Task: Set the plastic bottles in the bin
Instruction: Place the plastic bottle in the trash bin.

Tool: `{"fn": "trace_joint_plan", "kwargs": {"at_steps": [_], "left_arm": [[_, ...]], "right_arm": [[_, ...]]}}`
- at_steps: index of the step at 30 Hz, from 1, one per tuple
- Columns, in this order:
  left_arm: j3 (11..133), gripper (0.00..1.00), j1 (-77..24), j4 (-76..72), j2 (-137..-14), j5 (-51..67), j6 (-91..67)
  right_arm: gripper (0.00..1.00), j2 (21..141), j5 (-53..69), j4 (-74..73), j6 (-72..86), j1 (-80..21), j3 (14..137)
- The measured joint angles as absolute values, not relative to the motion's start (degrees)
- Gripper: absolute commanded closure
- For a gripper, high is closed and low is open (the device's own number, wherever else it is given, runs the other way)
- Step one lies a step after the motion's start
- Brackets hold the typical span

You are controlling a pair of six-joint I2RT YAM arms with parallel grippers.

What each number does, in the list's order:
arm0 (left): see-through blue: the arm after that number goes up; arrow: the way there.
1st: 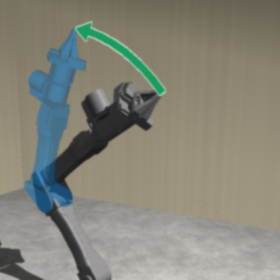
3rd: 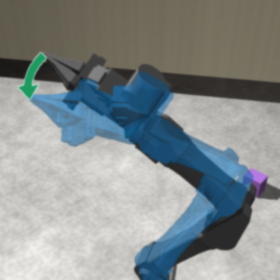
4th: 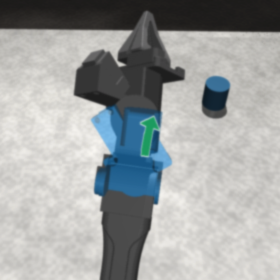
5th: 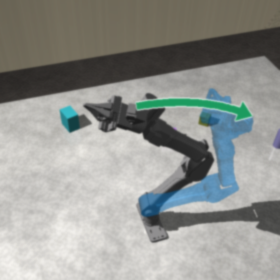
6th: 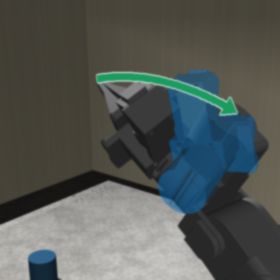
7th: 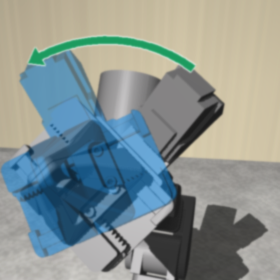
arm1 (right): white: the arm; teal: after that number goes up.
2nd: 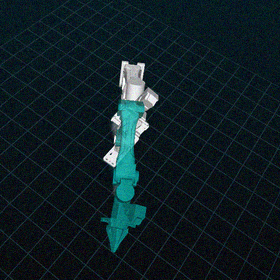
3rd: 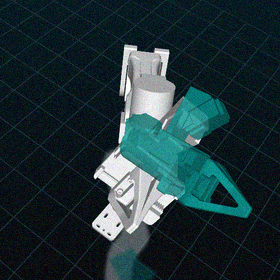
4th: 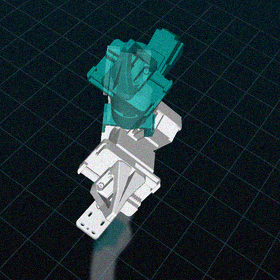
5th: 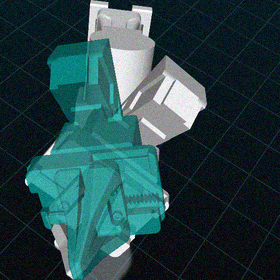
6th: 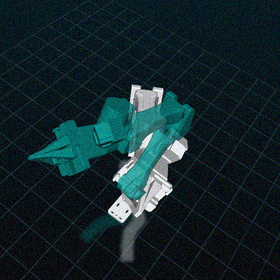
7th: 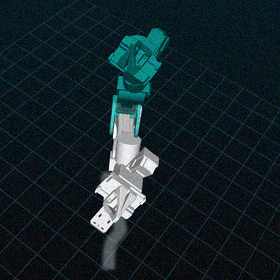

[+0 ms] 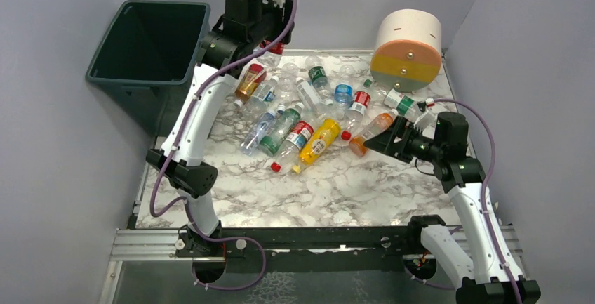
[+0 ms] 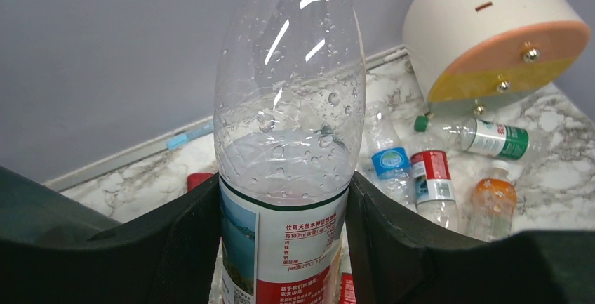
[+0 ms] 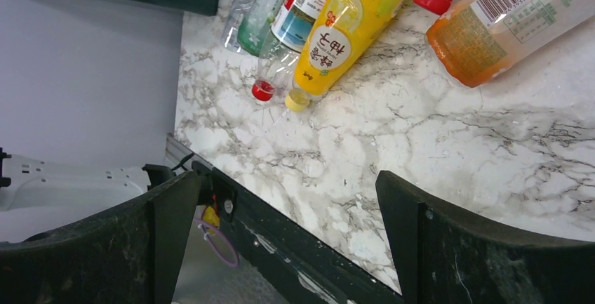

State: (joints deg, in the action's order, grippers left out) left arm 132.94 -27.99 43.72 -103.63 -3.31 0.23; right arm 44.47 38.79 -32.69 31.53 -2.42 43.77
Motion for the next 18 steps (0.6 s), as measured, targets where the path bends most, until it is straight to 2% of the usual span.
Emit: {"fn": "trace_joint_plan", "kwargs": {"at_steps": [18], "left_arm": [[129.45, 0.44, -11.97, 30.50, -101.10, -3.73, -2.04]], "right_arm": [[0.00, 40.82, 40.86, -33.36, 32.16, -2.42, 40.75]]}}
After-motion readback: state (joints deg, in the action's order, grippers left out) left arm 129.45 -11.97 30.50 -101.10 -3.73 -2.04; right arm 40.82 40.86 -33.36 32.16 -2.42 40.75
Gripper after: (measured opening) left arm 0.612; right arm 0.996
